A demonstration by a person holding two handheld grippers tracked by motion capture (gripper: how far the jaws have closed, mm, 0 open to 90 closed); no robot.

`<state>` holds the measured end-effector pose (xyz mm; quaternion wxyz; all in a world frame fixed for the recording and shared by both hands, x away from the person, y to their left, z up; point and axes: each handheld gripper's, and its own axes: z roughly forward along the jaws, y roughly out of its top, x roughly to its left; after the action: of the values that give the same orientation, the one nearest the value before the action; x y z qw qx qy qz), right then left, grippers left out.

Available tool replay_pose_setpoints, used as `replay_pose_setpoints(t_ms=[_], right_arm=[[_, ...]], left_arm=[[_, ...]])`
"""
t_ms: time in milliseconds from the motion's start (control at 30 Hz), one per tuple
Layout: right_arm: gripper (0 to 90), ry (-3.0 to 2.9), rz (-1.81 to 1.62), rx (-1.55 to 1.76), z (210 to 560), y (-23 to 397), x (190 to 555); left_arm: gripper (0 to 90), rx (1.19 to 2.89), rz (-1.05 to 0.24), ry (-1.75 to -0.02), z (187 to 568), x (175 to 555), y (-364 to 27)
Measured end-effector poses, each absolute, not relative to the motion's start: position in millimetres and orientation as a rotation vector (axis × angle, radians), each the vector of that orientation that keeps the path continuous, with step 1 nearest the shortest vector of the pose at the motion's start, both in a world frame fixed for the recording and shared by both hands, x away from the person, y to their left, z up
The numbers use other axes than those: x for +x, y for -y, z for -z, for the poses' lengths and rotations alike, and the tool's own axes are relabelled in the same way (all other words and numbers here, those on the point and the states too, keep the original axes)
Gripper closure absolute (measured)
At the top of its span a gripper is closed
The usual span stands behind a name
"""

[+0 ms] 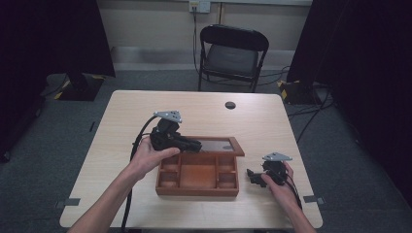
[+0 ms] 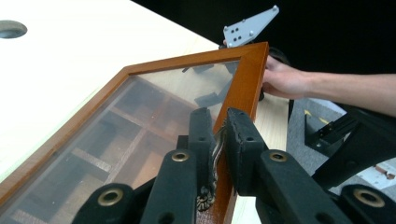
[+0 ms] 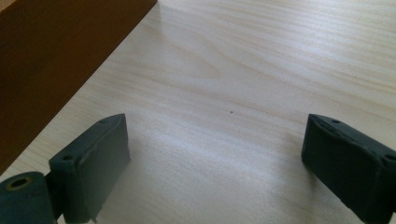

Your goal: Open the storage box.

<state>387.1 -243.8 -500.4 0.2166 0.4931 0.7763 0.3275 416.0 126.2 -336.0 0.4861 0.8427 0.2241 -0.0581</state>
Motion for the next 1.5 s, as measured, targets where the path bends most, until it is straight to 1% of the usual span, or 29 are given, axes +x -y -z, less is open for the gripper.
replay_pose_setpoints(t_ms=[633,1500], right_arm=[[6.8,-2.154,-0.909,1.365,500,244,387],[6.6,-2.155,-0.91,1.364,500,244,387]], left_arm=[[81.3,2.028,0.111,-0.548,325,426,-127],[82.2,2.055,0.054,-0.531,316,431,-123]])
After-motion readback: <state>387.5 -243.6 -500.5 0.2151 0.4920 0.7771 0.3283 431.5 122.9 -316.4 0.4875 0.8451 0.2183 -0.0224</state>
